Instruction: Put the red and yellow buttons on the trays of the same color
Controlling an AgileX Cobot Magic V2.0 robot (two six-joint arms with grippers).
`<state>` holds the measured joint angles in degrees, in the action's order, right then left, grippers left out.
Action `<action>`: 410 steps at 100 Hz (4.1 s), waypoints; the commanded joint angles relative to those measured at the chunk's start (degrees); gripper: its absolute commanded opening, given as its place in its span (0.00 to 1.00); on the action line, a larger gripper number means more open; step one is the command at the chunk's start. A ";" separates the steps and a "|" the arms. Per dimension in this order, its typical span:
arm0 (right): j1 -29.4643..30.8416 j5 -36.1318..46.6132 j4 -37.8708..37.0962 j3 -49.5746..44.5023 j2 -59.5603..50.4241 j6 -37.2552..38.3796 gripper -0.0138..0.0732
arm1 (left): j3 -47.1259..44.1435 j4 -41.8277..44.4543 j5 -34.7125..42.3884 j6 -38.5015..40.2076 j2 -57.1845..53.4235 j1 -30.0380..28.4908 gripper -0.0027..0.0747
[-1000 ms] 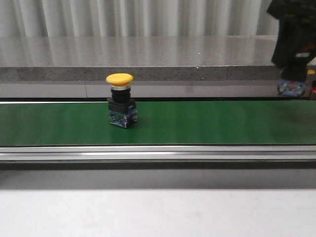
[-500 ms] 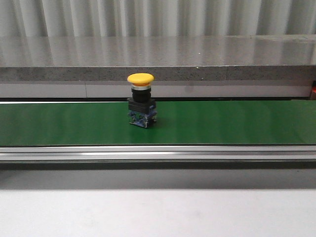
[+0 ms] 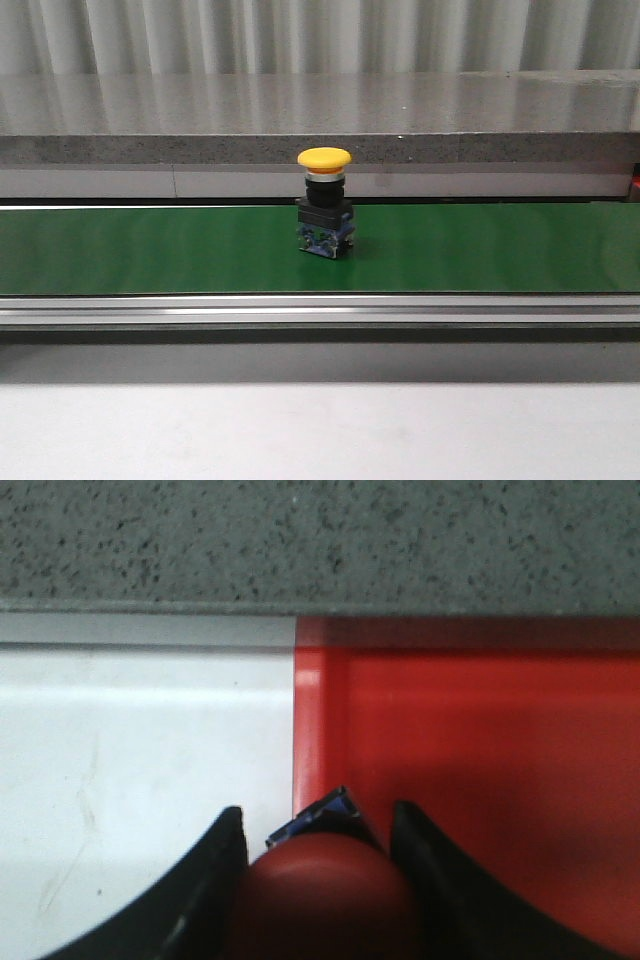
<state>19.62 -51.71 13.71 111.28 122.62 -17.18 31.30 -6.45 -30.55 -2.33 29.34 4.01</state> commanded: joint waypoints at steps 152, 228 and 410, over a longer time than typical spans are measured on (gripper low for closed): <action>4.04 0.31 -1.59 6.62 5.57 -0.59 0.70 | 1.58 -0.82 4.38 -0.18 0.09 0.54 0.01; 4.04 -12.25 0.97 12.70 -8.57 -0.59 0.90 | 1.58 -0.82 4.38 -0.18 0.09 0.54 0.01; -12.90 0.06 5.40 -40.65 -37.86 -7.51 0.90 | 1.58 -0.82 4.38 -0.18 0.09 0.54 0.01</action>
<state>6.85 -55.62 18.64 69.39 84.86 -24.06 31.30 -6.45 -30.55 -2.33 29.34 4.01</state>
